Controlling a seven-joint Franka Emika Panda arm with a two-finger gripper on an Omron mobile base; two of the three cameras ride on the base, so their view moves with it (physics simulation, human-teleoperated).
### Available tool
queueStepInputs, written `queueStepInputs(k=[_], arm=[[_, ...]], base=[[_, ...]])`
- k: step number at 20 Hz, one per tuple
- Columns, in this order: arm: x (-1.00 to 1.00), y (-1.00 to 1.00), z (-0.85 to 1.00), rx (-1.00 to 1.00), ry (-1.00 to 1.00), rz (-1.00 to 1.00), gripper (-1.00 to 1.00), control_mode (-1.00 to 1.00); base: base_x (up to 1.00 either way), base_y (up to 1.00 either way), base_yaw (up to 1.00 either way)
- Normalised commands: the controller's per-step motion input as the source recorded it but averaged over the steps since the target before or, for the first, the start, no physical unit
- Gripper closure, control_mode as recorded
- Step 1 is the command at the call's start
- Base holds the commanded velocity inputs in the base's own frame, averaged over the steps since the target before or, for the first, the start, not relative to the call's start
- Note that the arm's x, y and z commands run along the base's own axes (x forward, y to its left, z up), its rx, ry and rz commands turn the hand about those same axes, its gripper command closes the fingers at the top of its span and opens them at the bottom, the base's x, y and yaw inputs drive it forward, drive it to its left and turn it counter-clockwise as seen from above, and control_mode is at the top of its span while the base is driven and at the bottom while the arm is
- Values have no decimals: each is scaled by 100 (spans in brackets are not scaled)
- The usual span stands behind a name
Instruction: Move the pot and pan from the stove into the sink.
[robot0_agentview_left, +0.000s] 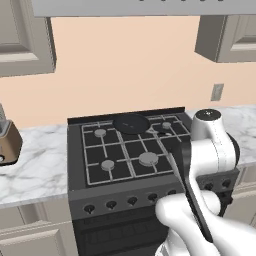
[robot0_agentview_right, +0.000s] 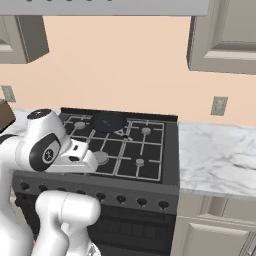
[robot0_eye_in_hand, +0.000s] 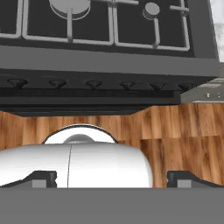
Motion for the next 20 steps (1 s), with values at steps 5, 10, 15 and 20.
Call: queueStepInputs(k=[5,10,15,20], arm=[[0,0,0,0,0,0,-100,-100],[42,2,18,3,0,-1,-100,-100],[52,7,22,0,0,-3,-100,-100],[48,0,16,1,1,0,-100,-100]], base=[[36,1,0],[0,0,0],[0,0,0],[0,0,0]])
